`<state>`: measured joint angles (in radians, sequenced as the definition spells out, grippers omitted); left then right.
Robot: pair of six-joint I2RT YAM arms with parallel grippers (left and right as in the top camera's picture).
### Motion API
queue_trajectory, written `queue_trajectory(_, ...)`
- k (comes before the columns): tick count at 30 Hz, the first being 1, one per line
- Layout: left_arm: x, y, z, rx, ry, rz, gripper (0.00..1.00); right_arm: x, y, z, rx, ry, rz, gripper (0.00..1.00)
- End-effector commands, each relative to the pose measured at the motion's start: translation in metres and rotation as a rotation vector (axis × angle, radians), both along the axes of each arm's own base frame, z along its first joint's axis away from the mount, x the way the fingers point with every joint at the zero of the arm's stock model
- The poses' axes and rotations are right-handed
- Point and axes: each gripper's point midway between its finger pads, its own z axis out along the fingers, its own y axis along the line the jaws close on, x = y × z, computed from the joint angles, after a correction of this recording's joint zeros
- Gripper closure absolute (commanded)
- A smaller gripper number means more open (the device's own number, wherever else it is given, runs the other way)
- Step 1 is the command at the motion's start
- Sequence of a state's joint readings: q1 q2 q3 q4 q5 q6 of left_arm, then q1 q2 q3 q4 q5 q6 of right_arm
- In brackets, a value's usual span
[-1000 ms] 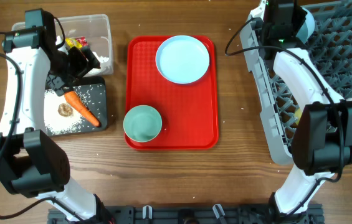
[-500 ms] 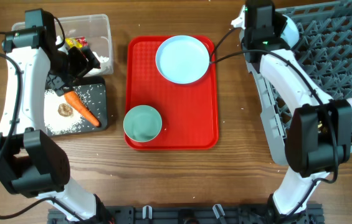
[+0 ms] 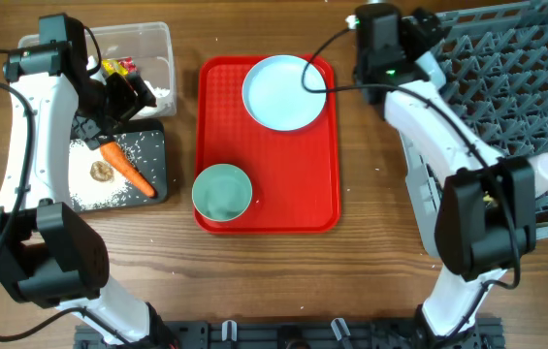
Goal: Sort waste into correct bins and load items into the dishwasher rack
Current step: 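Grasp the pale green bowl on the red tray with the right gripper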
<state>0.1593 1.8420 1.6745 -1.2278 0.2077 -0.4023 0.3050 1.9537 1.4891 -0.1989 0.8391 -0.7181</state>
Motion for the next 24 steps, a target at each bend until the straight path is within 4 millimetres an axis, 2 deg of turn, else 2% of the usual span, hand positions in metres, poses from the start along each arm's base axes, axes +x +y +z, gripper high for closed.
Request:
queue_trajectory(1, 0.0, -0.001, 0.004, -0.009, -0.012, -0.005, 0.0, -0.015, 0.049, 0.034, 0.148, -0.145, 0.017, 0.0)
queue_trajectory(3, 0.0, -0.001, 0.004, -0.009, -0.012, -0.005, 0.0, -0.033, 0.095, 0.011, 0.324, -0.061, 0.1, 0.0)
queue_trajectory(4, 0.0, -0.001, 0.004, -0.009, -0.012, -0.005, 0.0, -0.063, 0.145, -0.025, 0.505, 0.138, 0.218, 0.0)
queue_trajectory(6, 0.0, -0.001, 0.004, -0.009, -0.012, -0.005, 0.0, -0.12, 0.213, -0.059, 0.724, 0.467, 0.431, 0.0)
queue_trajectory(7, 0.0, -0.001, 0.004, -0.009, -0.012, -0.005, 0.0, -0.155, 0.244, -0.065, 0.845, 0.624, 0.529, 0.0)
queue_trajectory(8, 0.0, -0.001, 0.004, -0.009, -0.012, -0.005, 0.0, -0.187, 0.274, -0.06, 0.991, 0.759, 0.624, 0.0)
queue_trajectory(9, 0.0, -0.001, 0.004, -0.009, -0.012, -0.005, 0.0, -0.215, 0.302, -0.045, 1.159, 0.874, 0.709, 0.0)
queue_trajectory(11, 0.0, -0.001, 0.004, -0.009, -0.012, -0.005, 0.0, -0.231, 0.317, -0.032, 1.282, 0.946, 0.743, 0.04)
queue_trajectory(13, 0.0, -0.001, 0.004, -0.009, -0.012, -0.005, 0.0, -0.226, 0.306, -0.046, 1.235, 0.924, 0.65, 0.04)
queue_trajectory(14, 0.0, -0.001, 0.004, -0.009, -0.012, -0.005, 0.0, -0.221, 0.3, -0.056, 1.215, 0.903, 0.576, 0.09)
queue_trajectory(16, 0.0, -0.001, 0.004, -0.009, -0.012, -0.005, 0.0, -0.211, 0.289, -0.076, 1.229, 0.852, 0.378, 0.11)
queue_trajectory(17, 0.0, -0.001, 0.004, -0.009, -0.012, -0.005, 0.0, -0.202, 0.275, -0.099, 1.239, 0.781, 0.171, 0.22)
queue_trajectory(18, 0.0, -0.001, 0.004, -0.009, -0.012, -0.005, 0.0, -0.199, 0.269, -0.112, 1.259, 0.75, 0.054, 0.3)
queue_trajectory(21, 0.0, -0.001, 0.004, -0.009, -0.012, -0.005, 0.0, -0.2, 0.276, -0.132, 1.32, 0.744, -0.076, 0.55)
queue_trajectory(24, 0.0, -0.001, 0.004, -0.009, -0.012, -0.005, 0.0, -0.205, 0.288, -0.142, 1.324, 0.757, -0.082, 0.62)
